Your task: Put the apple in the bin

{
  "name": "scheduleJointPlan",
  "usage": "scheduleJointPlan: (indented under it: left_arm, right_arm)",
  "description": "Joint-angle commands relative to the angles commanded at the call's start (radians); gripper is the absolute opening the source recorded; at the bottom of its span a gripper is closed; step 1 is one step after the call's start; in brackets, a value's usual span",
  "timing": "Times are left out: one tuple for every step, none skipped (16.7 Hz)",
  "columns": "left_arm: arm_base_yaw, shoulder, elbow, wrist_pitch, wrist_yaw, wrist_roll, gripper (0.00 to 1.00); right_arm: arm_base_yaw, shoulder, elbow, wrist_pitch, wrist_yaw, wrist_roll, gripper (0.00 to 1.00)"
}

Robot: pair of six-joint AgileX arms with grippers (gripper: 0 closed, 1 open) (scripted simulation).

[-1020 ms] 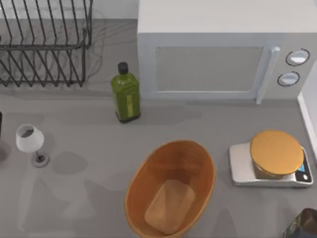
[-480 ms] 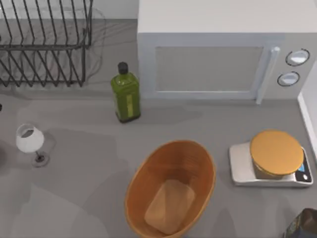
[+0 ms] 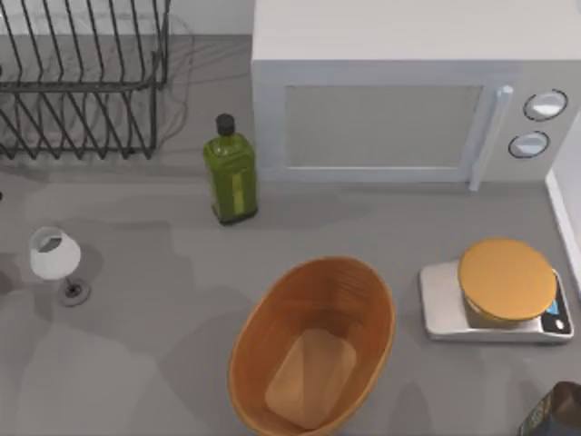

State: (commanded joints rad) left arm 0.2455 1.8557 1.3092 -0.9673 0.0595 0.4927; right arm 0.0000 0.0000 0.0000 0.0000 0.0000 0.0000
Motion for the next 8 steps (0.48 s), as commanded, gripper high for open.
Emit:
scheduleJointPlan:
  left_arm:
    - [0.0,0.0,0.0,0.0,0.0,0.0,1.0]
    - [-0.005,-0.003,-0.003,0.002,-0.001,-0.001,1.0]
    - [-0.006,0.0,-0.002,0.005,-0.001,-0.002,1.0]
    - [-0.008,0.014,0.001,0.018,-0.001,-0.008,1.0]
    - [-0.014,0.038,0.007,0.041,-0.002,-0.016,1.0]
    - [-0.017,0.071,0.01,0.073,-0.002,-0.022,1.0]
    - [-0.019,0.105,0.004,0.116,-0.002,-0.023,1.0]
    - [-0.019,0.13,-0.011,0.163,-0.002,-0.02,1.0]
  right_arm:
    - [0.0,0.0,0.0,0.0,0.0,0.0,1.0]
    - [0.0,0.0,0.0,0.0,0.0,0.0,1.0]
    - [0.0,0.0,0.0,0.0,0.0,0.0,1.0]
    - [0.0,0.0,0.0,0.0,0.0,0.0,1.0]
    - [0.0,0.0,0.0,0.0,0.0,0.0,1.0]
    - [0.0,0.0,0.0,0.0,0.0,0.0,1.0]
    - [0.0,0.0,0.0,0.0,0.0,0.0,1.0]
    - [0.0,0.0,0.0,0.0,0.0,0.0,1.0]
